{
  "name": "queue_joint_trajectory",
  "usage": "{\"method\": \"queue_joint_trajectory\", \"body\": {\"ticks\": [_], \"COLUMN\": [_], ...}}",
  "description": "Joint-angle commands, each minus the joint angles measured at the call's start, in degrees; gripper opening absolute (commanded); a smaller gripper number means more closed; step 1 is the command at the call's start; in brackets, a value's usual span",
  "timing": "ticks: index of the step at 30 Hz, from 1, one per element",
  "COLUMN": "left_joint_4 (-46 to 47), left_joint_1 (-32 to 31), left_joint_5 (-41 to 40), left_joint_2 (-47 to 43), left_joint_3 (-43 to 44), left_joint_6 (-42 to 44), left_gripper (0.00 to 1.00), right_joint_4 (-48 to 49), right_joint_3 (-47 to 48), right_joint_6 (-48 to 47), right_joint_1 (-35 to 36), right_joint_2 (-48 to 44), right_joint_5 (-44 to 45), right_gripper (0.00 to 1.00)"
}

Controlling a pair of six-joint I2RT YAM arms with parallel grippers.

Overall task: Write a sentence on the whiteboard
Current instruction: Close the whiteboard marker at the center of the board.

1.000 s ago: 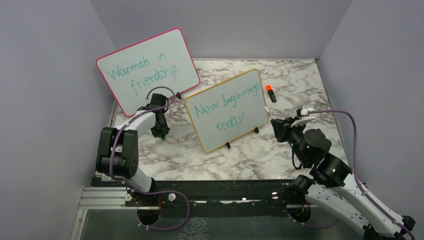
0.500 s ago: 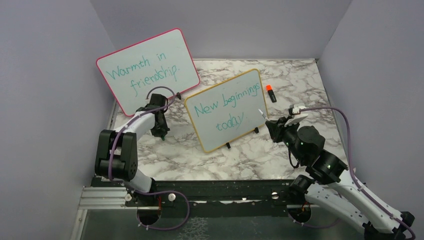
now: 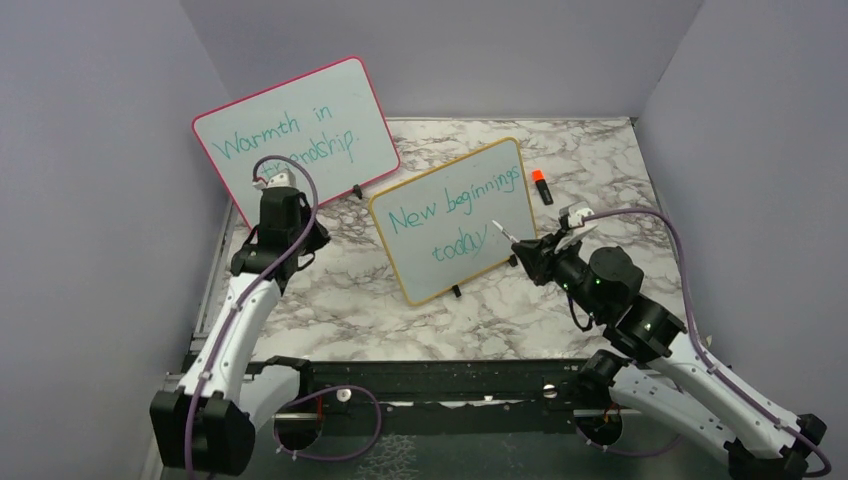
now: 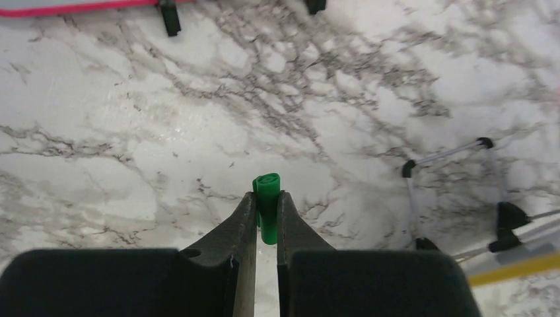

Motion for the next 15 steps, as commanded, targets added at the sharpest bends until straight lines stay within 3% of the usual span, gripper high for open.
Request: {"method": "queue_joint_trajectory", "body": {"ticks": [1, 7, 15], "left_joint_4": [5.43, 11.0, 22.5], "left_joint_1": [0.3, 0.3, 0.13], "left_joint_5": [4.18, 12.89, 24.11], "left_joint_2": [-9.63, -15.24, -18.46], "left_joint_3": [-2.11, -1.7, -1.81], "left_joint_6": [-3.23, -7.56, -15.13], "left_gripper": [0.0, 0.0, 0.0], "right_joint_4": [7.91, 20.78, 39.64], "right_joint_3": [-2.02, -5.88, -10.05], "right_joint_6": [-0.71, 2.45, 7.64], "right_joint_1": [-0.19, -0.18, -0.02], "right_joint_2": [1.06, 3.04, 7.2], "right_joint_5": [-7.82, -17.98, -24.56], "right_gripper": [0.0, 0.0, 0.0]}}
